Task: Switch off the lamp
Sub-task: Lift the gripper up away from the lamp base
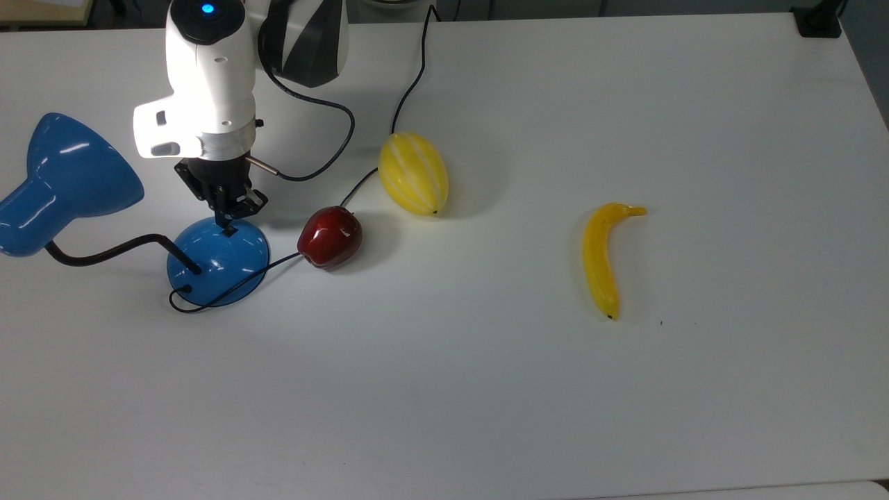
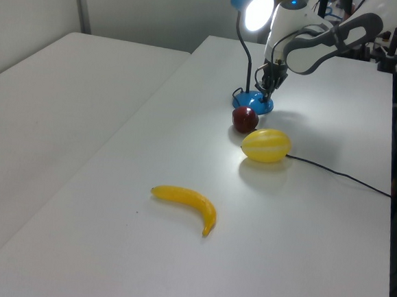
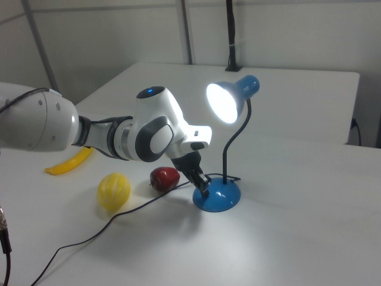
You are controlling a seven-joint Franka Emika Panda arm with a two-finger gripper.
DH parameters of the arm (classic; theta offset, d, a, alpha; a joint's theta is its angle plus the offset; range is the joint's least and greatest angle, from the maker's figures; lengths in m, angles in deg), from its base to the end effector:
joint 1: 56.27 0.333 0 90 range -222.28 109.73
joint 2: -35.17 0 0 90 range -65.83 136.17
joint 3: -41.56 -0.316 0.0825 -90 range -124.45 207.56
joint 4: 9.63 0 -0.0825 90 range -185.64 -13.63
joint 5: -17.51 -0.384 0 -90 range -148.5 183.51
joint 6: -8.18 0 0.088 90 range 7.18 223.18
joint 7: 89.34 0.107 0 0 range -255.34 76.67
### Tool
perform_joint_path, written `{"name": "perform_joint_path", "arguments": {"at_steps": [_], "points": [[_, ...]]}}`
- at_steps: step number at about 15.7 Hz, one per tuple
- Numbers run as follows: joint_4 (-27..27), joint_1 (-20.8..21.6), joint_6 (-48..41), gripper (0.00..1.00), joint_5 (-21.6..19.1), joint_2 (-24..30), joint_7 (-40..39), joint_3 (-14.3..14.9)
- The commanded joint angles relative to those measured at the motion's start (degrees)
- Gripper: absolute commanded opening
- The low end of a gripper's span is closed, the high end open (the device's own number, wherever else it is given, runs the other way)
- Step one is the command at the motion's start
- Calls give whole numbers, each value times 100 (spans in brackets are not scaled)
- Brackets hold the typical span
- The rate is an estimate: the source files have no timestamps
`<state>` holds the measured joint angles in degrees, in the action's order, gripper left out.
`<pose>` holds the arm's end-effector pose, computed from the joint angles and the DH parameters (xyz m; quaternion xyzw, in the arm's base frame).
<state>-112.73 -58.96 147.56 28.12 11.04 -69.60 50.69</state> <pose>0.6563 -0.1282 0.3382 0.9695 -0.1976 0.1129 0.0912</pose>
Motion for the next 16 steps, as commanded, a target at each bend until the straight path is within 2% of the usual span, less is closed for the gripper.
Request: {"name": "perform_joint_path", "arguments": {"at_steps": [1,4,7,16], "points": [[96,31,142,0,-200,49,136,1],[105,49,142,0,-200,5,127,-8],[26,58,133,0,-104,-56,109,-140],[-255,66,81,0,46,-74,57,-140]]}}
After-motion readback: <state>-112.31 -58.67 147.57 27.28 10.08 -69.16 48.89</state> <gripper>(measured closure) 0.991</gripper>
